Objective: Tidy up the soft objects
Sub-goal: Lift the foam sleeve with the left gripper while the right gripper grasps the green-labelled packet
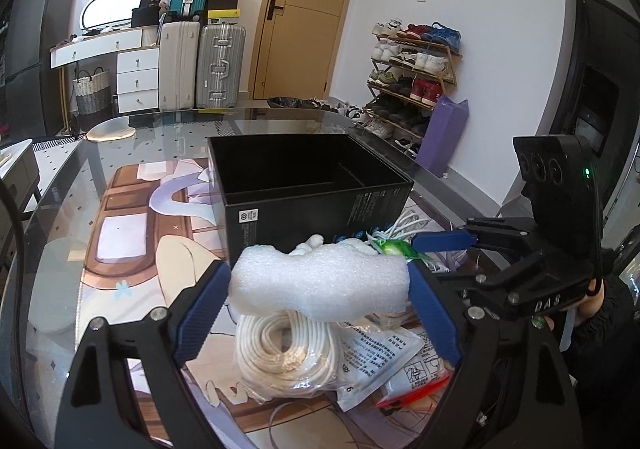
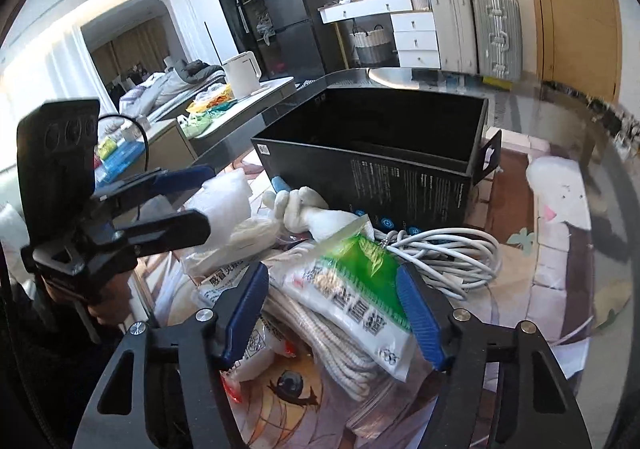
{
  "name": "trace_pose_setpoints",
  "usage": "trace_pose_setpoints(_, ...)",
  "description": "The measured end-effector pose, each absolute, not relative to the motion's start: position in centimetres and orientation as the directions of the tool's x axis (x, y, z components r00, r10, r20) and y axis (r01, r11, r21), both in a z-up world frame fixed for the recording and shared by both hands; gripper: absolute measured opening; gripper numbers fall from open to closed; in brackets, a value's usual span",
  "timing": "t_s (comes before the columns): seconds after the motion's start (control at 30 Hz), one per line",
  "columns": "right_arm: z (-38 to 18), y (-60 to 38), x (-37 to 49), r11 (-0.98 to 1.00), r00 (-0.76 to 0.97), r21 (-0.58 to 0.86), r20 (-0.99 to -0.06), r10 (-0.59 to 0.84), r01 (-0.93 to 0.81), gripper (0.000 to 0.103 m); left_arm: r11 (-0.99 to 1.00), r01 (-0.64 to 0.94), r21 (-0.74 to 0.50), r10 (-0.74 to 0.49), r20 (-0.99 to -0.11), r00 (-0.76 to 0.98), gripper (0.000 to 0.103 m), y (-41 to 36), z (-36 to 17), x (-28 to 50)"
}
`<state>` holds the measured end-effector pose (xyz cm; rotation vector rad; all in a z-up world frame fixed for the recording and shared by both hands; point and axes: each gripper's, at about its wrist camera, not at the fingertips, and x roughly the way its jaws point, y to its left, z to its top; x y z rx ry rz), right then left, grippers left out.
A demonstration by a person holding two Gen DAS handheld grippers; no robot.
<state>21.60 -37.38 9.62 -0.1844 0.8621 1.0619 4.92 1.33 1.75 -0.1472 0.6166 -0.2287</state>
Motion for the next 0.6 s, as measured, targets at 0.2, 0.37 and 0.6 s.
trace_pose_setpoints(0.2,9.4,-37.5,22.3,0.531,0.209,0.262,-0.713,0.669,-0.806,0.078,0.965,0.168,-0.202,-0.254,-0.553,0.793,0.088,1.4,1.7,4.8)
trace_pose_setpoints(0.37,8.7,-38.0,23.1,0.547,0.190,0.308,-0.715,0.673,-0.779,0.088,0.964,0.172,-0.202,-0.257,-0.555,0.791,0.088,1.4,1.6,4.7)
trace_pose_setpoints(0.6,7.9,-37.6,23.8,0.550,0.164,0.354,-0.712,0.683,-0.757,0.092,0.965,0.171,-0.199,-0.255,-0.557,0.791,0.088,1.2,1.7,4.5)
